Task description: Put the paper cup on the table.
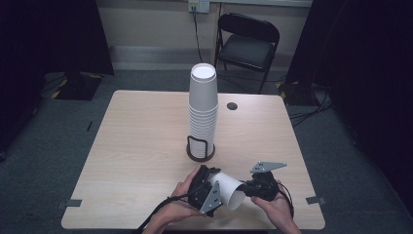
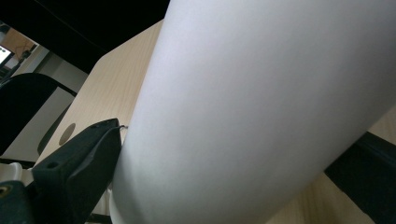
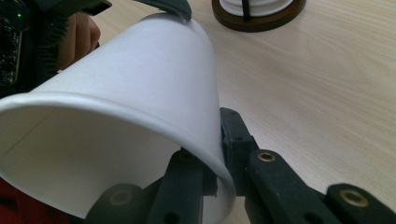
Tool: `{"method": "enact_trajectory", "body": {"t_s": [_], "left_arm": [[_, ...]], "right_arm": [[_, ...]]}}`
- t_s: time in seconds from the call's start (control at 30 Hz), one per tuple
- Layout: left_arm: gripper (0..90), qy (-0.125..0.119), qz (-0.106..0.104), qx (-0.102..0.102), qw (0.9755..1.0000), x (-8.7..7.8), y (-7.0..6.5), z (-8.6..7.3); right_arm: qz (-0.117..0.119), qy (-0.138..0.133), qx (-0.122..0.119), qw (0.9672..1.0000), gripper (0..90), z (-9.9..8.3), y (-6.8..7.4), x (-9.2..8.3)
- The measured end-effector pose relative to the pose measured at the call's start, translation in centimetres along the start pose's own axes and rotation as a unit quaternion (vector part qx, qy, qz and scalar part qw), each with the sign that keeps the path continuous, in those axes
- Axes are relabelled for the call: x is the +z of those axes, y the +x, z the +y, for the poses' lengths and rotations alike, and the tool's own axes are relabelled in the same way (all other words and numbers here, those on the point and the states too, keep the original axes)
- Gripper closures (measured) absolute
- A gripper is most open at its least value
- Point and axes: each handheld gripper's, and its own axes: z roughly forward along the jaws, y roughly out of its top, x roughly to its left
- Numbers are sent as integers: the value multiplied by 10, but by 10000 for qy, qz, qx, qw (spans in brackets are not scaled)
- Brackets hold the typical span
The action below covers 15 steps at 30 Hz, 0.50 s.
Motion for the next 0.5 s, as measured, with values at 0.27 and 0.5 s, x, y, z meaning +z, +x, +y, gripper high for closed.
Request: {"method": "enact_trajectory", "body": {"t_s": [0.27, 0.5], "left_arm": [[45, -20, -96, 292, 9995, 4, -4, 6], [64, -158, -162, 350, 9991, 7, -10, 13]], "right_arm": [[-7, 66, 6, 10000, 871, 1, 0, 3], [-38, 27, 105, 9999, 884, 0, -1, 4]]}}
